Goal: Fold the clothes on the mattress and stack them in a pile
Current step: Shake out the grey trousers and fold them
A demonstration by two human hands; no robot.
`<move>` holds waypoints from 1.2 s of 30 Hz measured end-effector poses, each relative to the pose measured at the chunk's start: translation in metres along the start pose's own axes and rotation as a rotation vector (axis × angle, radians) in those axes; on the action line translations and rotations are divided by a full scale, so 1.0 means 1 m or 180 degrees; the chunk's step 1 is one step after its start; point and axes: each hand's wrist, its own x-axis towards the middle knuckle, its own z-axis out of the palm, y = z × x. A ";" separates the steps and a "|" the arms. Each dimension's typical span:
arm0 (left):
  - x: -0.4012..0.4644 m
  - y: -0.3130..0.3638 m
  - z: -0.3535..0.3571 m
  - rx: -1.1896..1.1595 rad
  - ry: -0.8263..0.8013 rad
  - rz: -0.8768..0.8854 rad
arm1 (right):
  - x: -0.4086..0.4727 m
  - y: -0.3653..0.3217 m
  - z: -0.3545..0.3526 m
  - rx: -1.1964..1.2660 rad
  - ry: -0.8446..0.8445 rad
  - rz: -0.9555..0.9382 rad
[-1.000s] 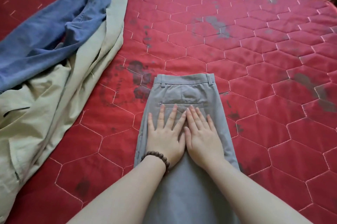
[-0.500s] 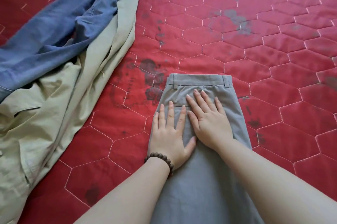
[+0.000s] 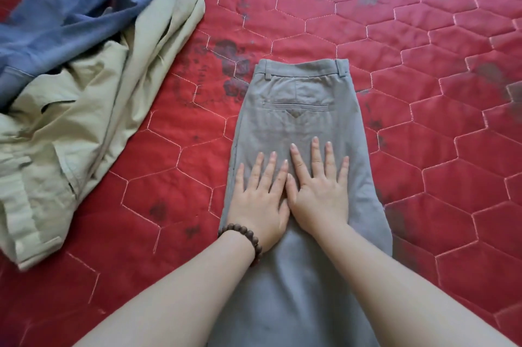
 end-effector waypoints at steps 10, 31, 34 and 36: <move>-0.113 -0.010 0.015 0.0415 -0.0333 -0.0001 | -0.138 -0.012 0.012 0.0029 -0.0152 0.0027; -0.360 0.000 0.043 0.0170 -0.0402 0.0374 | -0.407 -0.078 0.041 0.0149 -0.0230 0.0444; -0.408 0.009 0.048 0.0181 -0.0456 0.0329 | -0.452 -0.086 0.045 0.0138 -0.0305 0.0431; -0.443 0.015 0.052 0.0190 -0.0481 0.0340 | -0.487 -0.093 0.048 0.0159 -0.0328 0.0438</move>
